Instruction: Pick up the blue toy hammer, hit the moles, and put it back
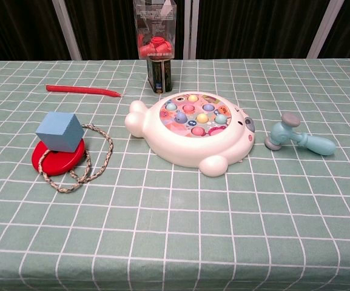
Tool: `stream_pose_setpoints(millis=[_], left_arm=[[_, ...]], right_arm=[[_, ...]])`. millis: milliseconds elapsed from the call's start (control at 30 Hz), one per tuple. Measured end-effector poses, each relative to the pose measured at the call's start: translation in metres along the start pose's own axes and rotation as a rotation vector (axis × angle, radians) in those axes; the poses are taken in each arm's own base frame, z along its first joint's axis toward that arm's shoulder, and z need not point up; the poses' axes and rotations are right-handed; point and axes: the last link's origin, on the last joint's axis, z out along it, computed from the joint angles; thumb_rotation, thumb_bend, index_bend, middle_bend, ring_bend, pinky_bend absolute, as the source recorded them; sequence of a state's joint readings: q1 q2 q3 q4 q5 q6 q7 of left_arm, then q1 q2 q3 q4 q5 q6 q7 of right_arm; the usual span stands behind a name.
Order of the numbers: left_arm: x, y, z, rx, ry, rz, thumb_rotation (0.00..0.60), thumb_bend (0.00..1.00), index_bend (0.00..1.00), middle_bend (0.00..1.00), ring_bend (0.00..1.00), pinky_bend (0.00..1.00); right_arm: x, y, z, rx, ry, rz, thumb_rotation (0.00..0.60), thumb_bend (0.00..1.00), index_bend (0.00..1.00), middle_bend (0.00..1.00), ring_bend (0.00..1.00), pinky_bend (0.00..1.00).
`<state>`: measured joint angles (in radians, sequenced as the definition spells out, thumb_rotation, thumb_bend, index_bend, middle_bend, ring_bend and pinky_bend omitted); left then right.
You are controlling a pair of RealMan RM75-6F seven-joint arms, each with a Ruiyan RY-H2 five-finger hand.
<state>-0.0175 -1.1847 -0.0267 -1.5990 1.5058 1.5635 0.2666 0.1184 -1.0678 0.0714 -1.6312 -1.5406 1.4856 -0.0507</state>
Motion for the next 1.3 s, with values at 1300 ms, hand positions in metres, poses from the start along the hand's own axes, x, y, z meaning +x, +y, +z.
stream_pose_setpoints(millis=[1300], left_arm=[[-0.012,-0.011,-0.005,0.016,-0.029,-0.047,0.600,0.00,0.20,0.14,0.10,0.05]], right_arm=[[-0.099,-0.100,0.107,0.061,-0.397,0.189,0.600,0.13,0.23,0.26,0.11,0.22]])
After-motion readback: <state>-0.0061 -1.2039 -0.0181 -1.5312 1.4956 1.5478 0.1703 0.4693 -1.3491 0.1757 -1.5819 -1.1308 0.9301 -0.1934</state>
